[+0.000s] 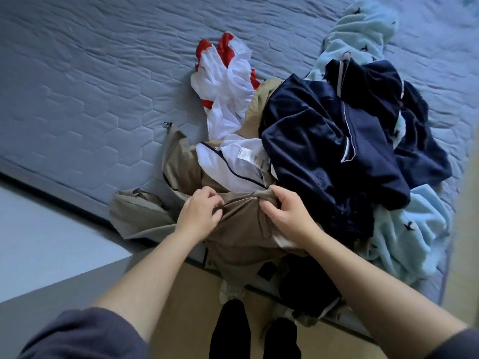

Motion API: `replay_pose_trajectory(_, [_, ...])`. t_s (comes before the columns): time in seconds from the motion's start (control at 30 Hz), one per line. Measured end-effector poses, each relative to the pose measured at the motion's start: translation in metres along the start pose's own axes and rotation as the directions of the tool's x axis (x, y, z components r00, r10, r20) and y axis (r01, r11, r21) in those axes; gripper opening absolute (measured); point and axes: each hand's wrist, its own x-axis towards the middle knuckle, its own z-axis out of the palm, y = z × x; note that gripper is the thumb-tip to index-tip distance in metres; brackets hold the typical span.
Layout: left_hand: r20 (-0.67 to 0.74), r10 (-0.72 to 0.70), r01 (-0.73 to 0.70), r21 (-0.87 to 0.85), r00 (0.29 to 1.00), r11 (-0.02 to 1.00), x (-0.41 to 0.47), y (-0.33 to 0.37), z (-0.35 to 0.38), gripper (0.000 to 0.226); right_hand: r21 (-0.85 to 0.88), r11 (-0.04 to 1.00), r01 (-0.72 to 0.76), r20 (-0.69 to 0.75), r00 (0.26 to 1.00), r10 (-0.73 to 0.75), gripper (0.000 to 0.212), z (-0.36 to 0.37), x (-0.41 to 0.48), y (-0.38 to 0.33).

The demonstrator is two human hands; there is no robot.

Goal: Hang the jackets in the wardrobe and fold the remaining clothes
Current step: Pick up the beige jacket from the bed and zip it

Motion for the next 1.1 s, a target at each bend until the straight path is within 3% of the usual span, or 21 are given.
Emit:
replay_pose_trajectory(0.1, [0.008,-0.027,0.028,-0.192,1.0,0.981,-0.007,0.029,-0.024,0.003,0.08,0.997,0.003,-0.069,0.998,0.002,0.025,-0.027,-0.017,-0.022])
replay_pose_trajectory(0.13, [-0.005,-0.025,0.024,-0.208,1.0,0.978,-0.01,0.04,-0.035,0.006,0.105,0.994,0.014,-0.099,0.995,-0.003,0.024,-0.036,-0.022,-0.031])
replay_pose_trajectory(0.37, [-0.216,0.16,-0.205,-0.205,0.963,0.957,-0.035,0.129,-0.129,0.011,0.096,0.99,0.107,-0.205,0.975,-0.085,0.043,-0.11,-0.07,-0.109])
replay_pose_trajectory(0.47, [-0.269,0.224,-0.278,-0.18,0.937,0.944,-0.051,0.163,-0.168,0.021,0.078,0.987,0.144,-0.189,0.974,-0.127,0.034,-0.139,-0.094,-0.144])
replay_pose_trajectory(0.63, [-0.42,0.321,-0.415,-0.155,0.849,0.896,-0.074,0.212,-0.232,0.02,-0.079,0.946,0.314,-0.132,0.938,-0.322,0.046,-0.179,-0.131,-0.206])
replay_pose_trajectory(0.8, [-0.517,0.474,-0.559,-0.011,0.713,0.829,-0.089,0.269,-0.311,0.018,-0.195,0.867,0.458,-0.228,0.839,-0.495,0.048,-0.217,-0.153,-0.262])
replay_pose_trajectory(1.0, [-0.575,0.584,-0.61,0.177,0.573,0.773,-0.109,0.326,-0.394,0.014,-0.096,0.909,0.405,-0.349,0.841,-0.412,0.046,-0.249,-0.165,-0.32])
replay_pose_trajectory(1.1, [-0.564,0.631,-0.619,0.248,0.533,0.745,-0.119,0.341,-0.423,0.012,-0.064,0.958,0.28,-0.163,0.944,-0.287,0.035,-0.269,-0.178,-0.343])
